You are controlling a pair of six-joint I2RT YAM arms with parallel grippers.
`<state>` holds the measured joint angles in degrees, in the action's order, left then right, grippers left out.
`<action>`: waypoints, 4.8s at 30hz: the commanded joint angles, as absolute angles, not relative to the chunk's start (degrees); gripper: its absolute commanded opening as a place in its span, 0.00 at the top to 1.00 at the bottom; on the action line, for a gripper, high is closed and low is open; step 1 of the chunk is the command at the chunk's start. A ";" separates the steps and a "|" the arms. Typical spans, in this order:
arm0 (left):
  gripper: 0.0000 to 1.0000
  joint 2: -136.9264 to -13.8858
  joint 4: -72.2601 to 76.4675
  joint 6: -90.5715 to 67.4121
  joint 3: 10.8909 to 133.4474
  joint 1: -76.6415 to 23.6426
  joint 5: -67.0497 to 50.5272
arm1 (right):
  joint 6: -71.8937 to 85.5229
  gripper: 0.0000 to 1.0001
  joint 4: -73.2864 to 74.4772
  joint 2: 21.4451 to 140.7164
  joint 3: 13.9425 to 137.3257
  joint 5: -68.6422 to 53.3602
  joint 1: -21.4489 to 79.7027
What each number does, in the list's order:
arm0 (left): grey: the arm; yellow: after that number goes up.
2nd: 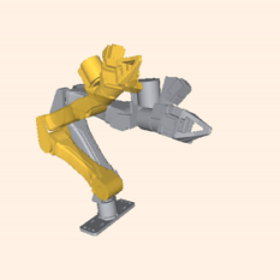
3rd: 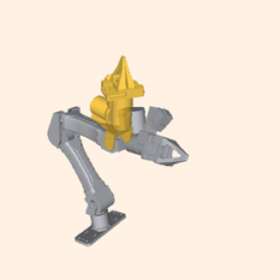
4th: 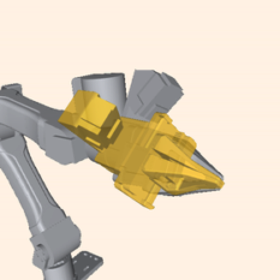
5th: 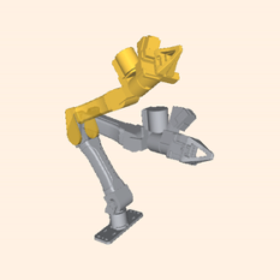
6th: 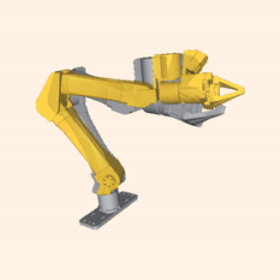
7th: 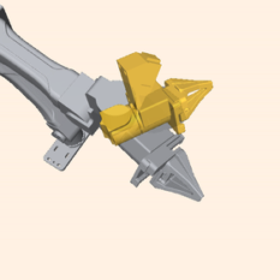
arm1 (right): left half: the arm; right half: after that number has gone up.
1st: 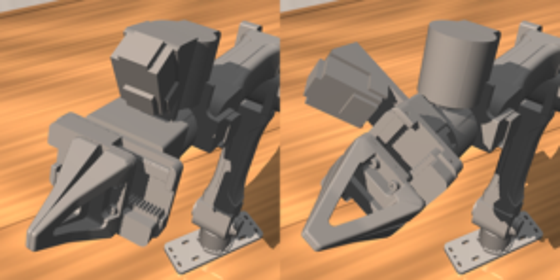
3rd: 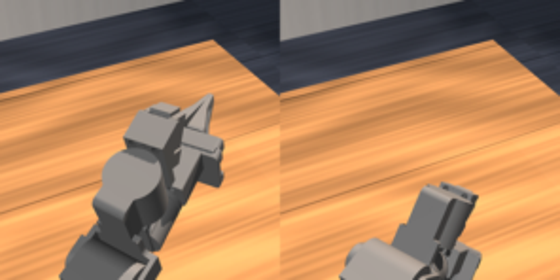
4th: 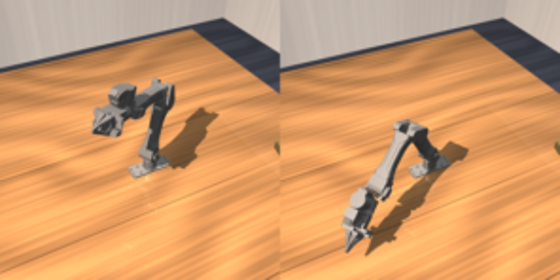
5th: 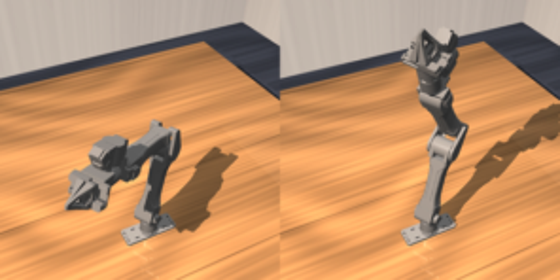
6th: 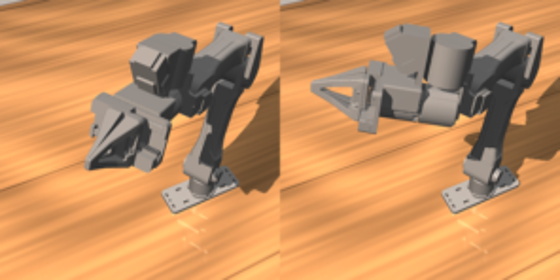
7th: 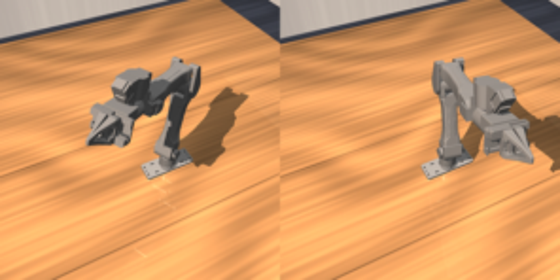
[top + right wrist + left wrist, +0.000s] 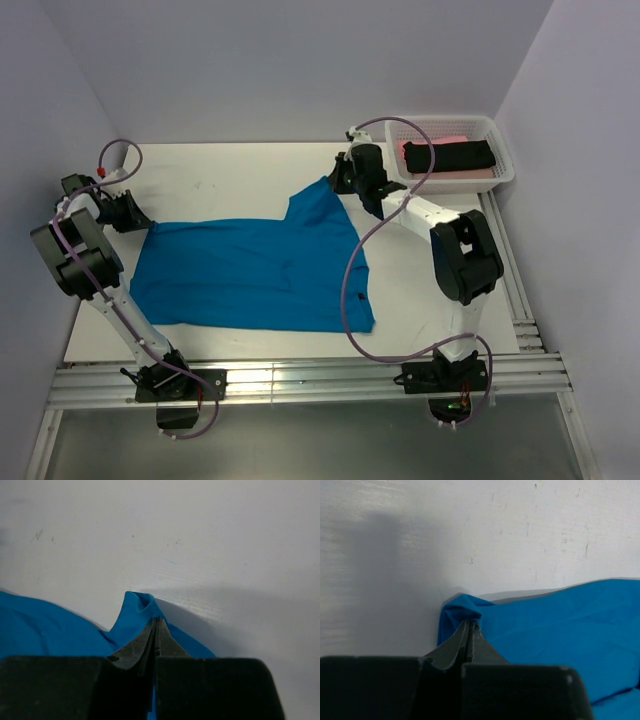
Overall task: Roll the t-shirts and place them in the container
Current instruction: Fold the tshirt
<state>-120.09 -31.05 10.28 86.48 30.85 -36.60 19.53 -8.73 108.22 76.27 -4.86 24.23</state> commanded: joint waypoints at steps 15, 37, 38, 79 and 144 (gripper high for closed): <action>1.00 -114.87 -30.59 12.92 85.17 32.17 -37.71 | 18.98 1.00 -13.97 98.26 69.09 -3.34 24.17; 1.00 -113.82 -30.85 13.80 84.02 33.05 -37.88 | 19.07 1.00 -13.98 91.85 62.14 -1.67 23.55; 1.00 -113.82 -30.85 13.80 84.02 32.96 -37.88 | 18.90 1.00 -13.80 91.58 61.62 -1.32 23.47; 1.00 -113.55 -31.90 16.26 82.97 34.19 -39.73 | 22.24 0.43 4.57 107.93 74.19 -6.50 20.57; 1.00 -112.24 -31.38 17.31 81.74 34.19 -38.32 | 16.87 1.00 -10.11 93.52 63.90 -17.93 17.14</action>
<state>-115.11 -32.05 15.81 81.93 33.93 -37.67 18.11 -7.38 96.75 64.66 -17.50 17.89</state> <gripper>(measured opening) 0.012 0.010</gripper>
